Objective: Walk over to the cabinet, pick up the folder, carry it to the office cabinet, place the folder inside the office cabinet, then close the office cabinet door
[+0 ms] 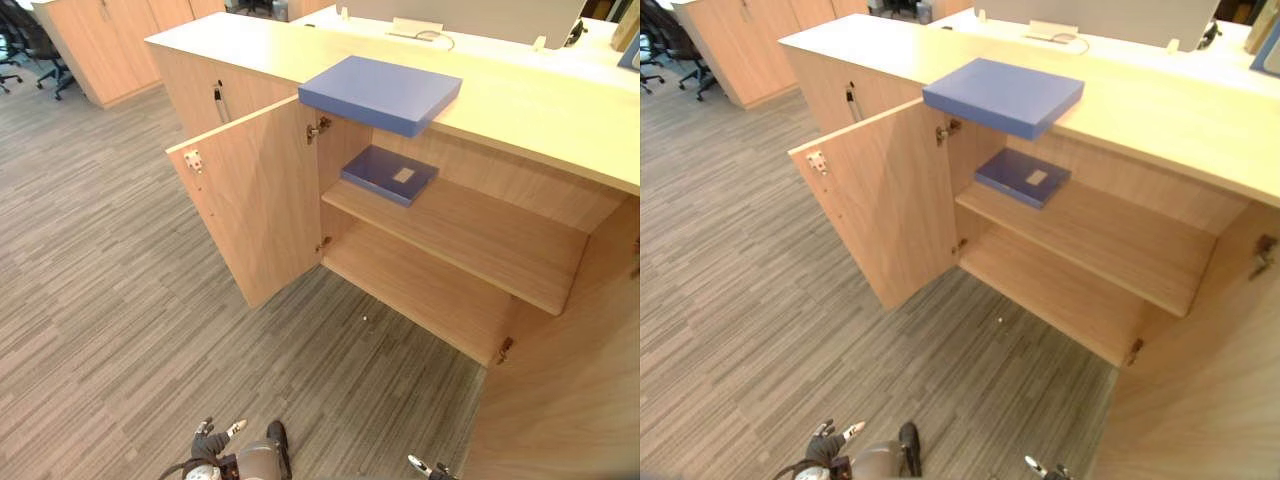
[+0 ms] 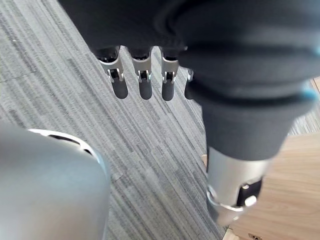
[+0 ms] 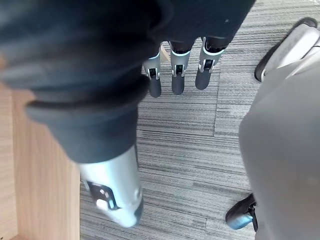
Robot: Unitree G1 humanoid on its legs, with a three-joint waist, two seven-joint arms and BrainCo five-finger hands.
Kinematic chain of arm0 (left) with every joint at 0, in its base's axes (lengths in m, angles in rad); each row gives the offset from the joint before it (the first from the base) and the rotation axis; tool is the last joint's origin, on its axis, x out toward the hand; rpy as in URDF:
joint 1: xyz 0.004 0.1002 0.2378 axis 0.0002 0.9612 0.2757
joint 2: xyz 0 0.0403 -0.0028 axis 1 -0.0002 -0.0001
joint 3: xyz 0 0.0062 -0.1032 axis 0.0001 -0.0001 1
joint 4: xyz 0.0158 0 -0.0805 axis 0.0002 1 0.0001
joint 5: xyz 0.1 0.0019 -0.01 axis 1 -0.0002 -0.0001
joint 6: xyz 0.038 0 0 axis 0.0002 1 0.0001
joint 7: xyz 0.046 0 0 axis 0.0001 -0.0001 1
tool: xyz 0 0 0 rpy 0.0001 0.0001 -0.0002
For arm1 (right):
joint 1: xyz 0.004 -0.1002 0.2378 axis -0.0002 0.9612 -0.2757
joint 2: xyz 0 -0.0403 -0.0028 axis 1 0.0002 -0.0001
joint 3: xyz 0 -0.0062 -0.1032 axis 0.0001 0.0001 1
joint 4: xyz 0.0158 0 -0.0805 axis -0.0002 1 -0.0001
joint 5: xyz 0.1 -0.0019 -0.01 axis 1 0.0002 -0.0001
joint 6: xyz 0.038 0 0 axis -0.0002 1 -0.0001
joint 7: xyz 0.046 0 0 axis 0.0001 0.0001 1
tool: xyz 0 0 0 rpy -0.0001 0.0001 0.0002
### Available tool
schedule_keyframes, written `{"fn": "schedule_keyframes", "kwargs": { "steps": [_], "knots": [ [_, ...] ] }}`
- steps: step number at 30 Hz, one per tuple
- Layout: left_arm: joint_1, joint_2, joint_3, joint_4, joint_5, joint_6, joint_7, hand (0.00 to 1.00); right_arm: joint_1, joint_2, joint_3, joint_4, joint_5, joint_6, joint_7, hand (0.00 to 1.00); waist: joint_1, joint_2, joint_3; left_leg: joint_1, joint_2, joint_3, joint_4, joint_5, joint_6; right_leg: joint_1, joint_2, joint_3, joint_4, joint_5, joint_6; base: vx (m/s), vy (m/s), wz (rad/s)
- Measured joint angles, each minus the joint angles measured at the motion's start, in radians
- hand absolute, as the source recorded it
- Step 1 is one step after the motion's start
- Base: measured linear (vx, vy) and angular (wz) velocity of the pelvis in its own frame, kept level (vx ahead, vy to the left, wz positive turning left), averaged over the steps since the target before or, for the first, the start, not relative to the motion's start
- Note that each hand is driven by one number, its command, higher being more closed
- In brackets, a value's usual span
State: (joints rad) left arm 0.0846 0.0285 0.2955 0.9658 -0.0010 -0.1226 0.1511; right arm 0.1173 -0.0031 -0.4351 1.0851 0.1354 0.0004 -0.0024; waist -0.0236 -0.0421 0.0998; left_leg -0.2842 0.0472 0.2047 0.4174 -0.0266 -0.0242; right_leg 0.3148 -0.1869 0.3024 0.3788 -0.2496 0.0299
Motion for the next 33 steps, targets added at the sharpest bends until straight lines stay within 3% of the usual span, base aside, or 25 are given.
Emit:
{"fn": "schedule_keyframes", "kwargs": {
  "steps": [3, 5, 6, 7, 9, 10, 12, 13, 14, 15, 16, 17, 18, 20, 27, 29, 30, 31, 32, 33],
  "knots": [
    [0.011, 0.014, -0.035, 0.019, 0.000, 0.005, 0.001, 0.00, -0.028, 0.001, -0.010, 0.012, 0.001, 0.000, 0.003, 0.00, 0.000, -0.005, -0.029, 0.032, -0.016, 0.045, 0.066, -0.065, 0.010, -0.066, -0.032, 0.023, 0.136, 0.121, -0.013, 0.38, 0.300, -0.79],
    [0.029, 0.022, -0.093, 0.019, 0.002, 0.007, 0.000, 0.00, -0.035, -0.008, -0.008, 0.010, 0.001, -0.001, 0.008, 0.00, 0.000, -0.004, -0.056, 0.157, -0.067, 0.094, -0.043, -0.102, 0.048, -0.205, -0.072, 0.000, 0.374, 0.353, -0.036, 0.37, 0.291, -0.78],
    [0.028, 0.024, -0.107, 0.019, 0.002, 0.007, 0.000, 0.00, -0.036, -0.011, -0.008, 0.010, 0.001, -0.001, 0.008, 0.00, -0.008, 0.003, -0.058, 0.196, -0.080, 0.103, -0.086, -0.109, 0.054, -0.237, -0.092, -0.024, 0.441, 0.356, -0.036, 0.32, 0.184, -0.49],
    [0.014, 0.037, -0.134, 0.021, 0.004, 0.009, 0.000, 0.00, -0.048, -0.012, 0.007, 0.010, 0.002, -0.001, 0.008, 0.00, -0.017, -0.006, -0.042, 0.277, -0.113, 0.110, -0.164, -0.117, 0.055, -0.337, -0.144, -0.117, 0.629, 0.260, -0.052, 0.24, 0.106, -0.30],
    [-0.001, 0.048, -0.171, 0.024, 0.007, 0.009, 0.000, 0.00, -0.047, -0.014, 0.007, 0.009, 0.003, -0.001, 0.007, 0.00, -0.037, 0.003, -0.034, 0.333, -0.113, 0.106, -0.208, -0.117, 0.055, -0.415, -0.163, -0.223, 0.731, 0.167, -0.046, 0.29, 0.066, -0.18],
    [-0.007, 0.056, -0.187, 0.025, 0.008, 0.009, 0.001, 0.00, -0.046, -0.015, 0.007, 0.005, 0.013, -0.004, 0.008, 0.00, -0.041, 0.011, -0.023, 0.375, -0.104, 0.104, -0.233, -0.117, 0.055, -0.446, -0.157, -0.277, 0.747, 0.107, -0.050, 0.27, -0.016, -0.24],
    [-0.028, 0.063, -0.217, 0.026, 0.009, 0.010, 0.004, 0.00, -0.042, -0.031, 0.046, -0.008, 0.015, -0.014, -0.001, 0.00, -0.050, 0.018, 0.013, 0.463, -0.046, 0.108, -0.261, -0.119, 0.051, -0.486, -0.094, -0.397, 0.633, -0.051, -0.022, 0.29, -0.155, -0.24],
    [-0.031, 0.064, -0.222, 0.026, 0.009, 0.009, 0.005, 0.00, -0.039, -0.031, 0.056, -0.014, 0.016, -0.016, -0.002, 0.00, -0.055, 0.019, 0.014, 0.470, -0.030, 0.108, -0.258, -0.122, 0.046, -0.502, -0.085, -0.433, 0.578, -0.077, -0.015, 0.27, -0.263, -0.16],
    [-0.033, 0.063, -0.224, 0.025, 0.009, 0.008, 0.007, 0.00, -0.035, -0.035, 0.089, -0.026, 0.016, -0.023, -0.007, 0.00, -0.061, 0.014, 0.017, 0.481, -0.007, 0.112, -0.256, -0.140, 0.015, -0.533, -0.069, -0.476, 0.417, -0.084, 0.001, 0.20, -0.254, -0.22],
    [-0.034, 0.058, -0.222, 0.032, 0.009, 0.006, 0.008, 0.00, -0.035, -0.035, 0.117, -0.027, 0.016, -0.026, -0.011, 0.00, -0.062, -0.002, 0.028, 0.496, -0.012, 0.117, -0.254, -0.175, -0.042, -0.542, -0.060, -0.484, 0.253, -0.039, 0.000, 0.21, -0.261, -0.31],
    [-0.045, 0.039, -0.223, 0.053, 0.009, 0.010, 0.010, 0.00, -0.043, -0.048, 0.118, -0.022, 0.017, -0.025, -0.012, 0.00, -0.065, 0.016, 0.046, 0.515, 0.007, 0.118, -0.262, -0.179, -0.061, -0.524, -0.041, -0.489, 0.253, -0.036, -0.005, 0.19, -0.236, -0.43],
    [-0.040, 0.007, -0.223, 0.065, 0.009, 0.010, 0.010, 0.00, -0.041, -0.063, 0.119, -0.021, 0.023, -0.025, -0.017, 0.00, -0.067, 0.046, 0.047, 0.515, 0.024, 0.121, -0.290, -0.177, -0.059, -0.522, -0.004, -0.485, 0.225, -0.031, -0.013, 0.18, -0.192, -0.45],
    [-0.037, -0.008, -0.221, 0.067, 0.009, 0.009, 0.010, 0.00, -0.041, -0.068, 0.116, -0.020, 0.029, -0.023, -0.021, 0.00, -0.070, 0.057, 0.049, 0.528, 0.035, 0.130, -0.315, -0.170, -0.062, -0.535, 0.018, -0.484, 0.228, -0.033, -0.016, 0.16, -0.162, -0.43],
    [-0.048, -0.020, -0.213, 0.065, 0.009, 0.009, 0.010, 0.00, -0.043, -0.068, 0.115, -0.021, 0.033, -0.022, -0.022, 0.00, -0.069, 0.061, 0.067, 0.553, 0.050, 0.151, -0.349, -0.142, -0.091, -0.540, 0.041, -0.489, 0.240, -0.035, -0.018, 0.11, -0.113, -0.27],
    [-0.046, -0.052, -0.125, 0.062, 0.046, 0.010, 0.008, 0.00, -0.008, -0.060, 0.103, -0.030, 0.035, -0.019, -0.022, 0.00, -0.066, 0.054, 0.067, 0.536, 0.088, 0.216, -0.279, -0.138, -0.108, -0.500, 0.076, -0.489, 0.137, -0.035, -0.026, 0.00, -0.031, -0.12],
    [-0.047, -0.048, -0.110, 0.054, 0.046, 0.010, 0.007, 0.00, -0.004, -0.047, 0.081, -0.030, 0.035, -0.019, -0.022, 0.00, -0.063, 0.046, 0.067, 0.481, 0.121, 0.230, -0.145, -0.143, -0.115, -0.475, 0.081, -0.491, 0.091, -0.037, -0.030, 0.02, -0.042, -0.13],
    [-0.042, -0.043, -0.100, 0.031, 0.049, 0.010, 0.006, 0.00, 0.008, -0.035, 0.062, -0.032, 0.039, -0.019, -0.021, 0.00, -0.061, 0.042, 0.068, 0.408, 0.179, 0.228, 0.051, -0.146, -0.110, -0.433, 0.096, -0.494, 0.046, -0.033, -0.028, 0.07, -0.085, -0.15],
    [-0.036, -0.044, -0.089, 0.016, 0.050, 0.010, 0.006, 0.00, 0.013, -0.034, 0.063, -0.035, 0.040, -0.019, -0.022, 0.00, -0.057, 0.044, 0.068, 0.381, 0.211, 0.226, 0.138, -0.141, -0.102, -0.415, 0.107, -0.494, 0.034, -0.032, -0.029, 0.09, -0.092, -0.16],
    [-0.029, -0.045, -0.080, 0.000, 0.050, 0.010, 0.007, 0.00, 0.014, -0.035, 0.063, -0.039, 0.040, -0.019, -0.022, 0.00, -0.053, 0.047, 0.069, 0.355, 0.246, 0.221, 0.231, -0.131, -0.088, -0.391, 0.123, -0.495, 0.017, -0.028, -0.035, 0.13, -0.056, -0.24],
    [-0.013, -0.043, -0.072, -0.031, 0.048, 0.009, 0.007, 0.00, 0.026, -0.033, 0.067, -0.050, 0.038, -0.019, -0.022, 0.00, -0.043, 0.046, 0.069, 0.300, 0.318, 0.205, 0.419, -0.068, -0.053, -0.328, 0.153, -0.491, -0.013, -0.020, -0.050, 0.14, -0.034, -0.22]
  ]
}}
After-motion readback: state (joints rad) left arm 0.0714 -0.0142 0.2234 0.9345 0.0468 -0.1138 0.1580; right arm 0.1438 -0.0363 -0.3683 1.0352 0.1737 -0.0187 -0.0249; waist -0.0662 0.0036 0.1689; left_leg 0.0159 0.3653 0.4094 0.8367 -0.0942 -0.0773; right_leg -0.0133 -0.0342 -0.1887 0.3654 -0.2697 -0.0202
